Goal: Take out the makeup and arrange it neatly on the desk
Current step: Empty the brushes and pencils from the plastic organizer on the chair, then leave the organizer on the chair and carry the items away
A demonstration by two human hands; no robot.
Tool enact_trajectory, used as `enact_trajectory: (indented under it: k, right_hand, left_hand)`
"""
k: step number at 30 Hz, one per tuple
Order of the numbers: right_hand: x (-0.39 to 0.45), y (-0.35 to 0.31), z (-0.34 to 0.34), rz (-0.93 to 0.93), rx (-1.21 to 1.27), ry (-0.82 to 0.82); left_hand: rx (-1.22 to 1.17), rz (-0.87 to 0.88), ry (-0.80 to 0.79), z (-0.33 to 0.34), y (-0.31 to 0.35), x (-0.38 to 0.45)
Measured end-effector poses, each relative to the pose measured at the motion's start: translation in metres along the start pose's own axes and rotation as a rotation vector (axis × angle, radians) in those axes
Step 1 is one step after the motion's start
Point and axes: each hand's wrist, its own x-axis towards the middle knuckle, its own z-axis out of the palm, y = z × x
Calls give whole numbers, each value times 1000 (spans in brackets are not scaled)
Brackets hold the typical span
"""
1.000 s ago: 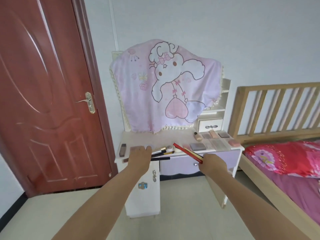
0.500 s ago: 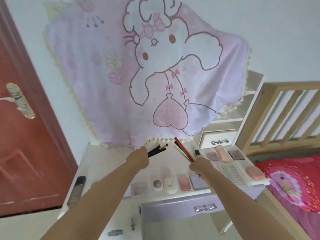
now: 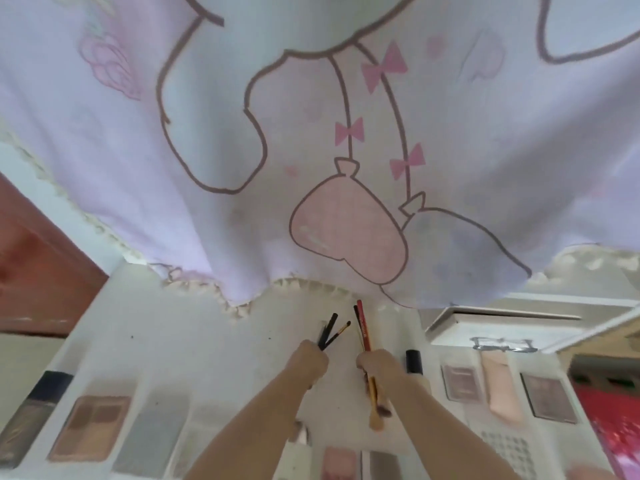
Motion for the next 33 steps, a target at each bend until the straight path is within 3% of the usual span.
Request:
enact_trajectory:
  k: [7,14,17,20,23,28,33]
  right_hand:
    - [30,1,-8,-261,-436,-30]
    - [12,3,-11,-469,-846,54]
    - [-14,-5,5,-632,-1039,195]
    - [-57,-14,50,-868,-1209,185]
    - [-122,-12,116,-1168,-1318,141]
    - [-281,35,239,-1661,-1338,-49]
    - [-459,134,340,-2093,-1320,-307]
  left_hand:
    - [153,39,-8,15,13,17]
    - [380,123,-38,-4,-11,-8]
    - [448,133,133,-24,-34,-35]
    - [546,125,391,-57,-78,-73]
    - [584,-24,588,-90,-148,-132]
    - [414,-283,863,-121,-294,-288]
    - [277,-639,1045,-97,-441,-471]
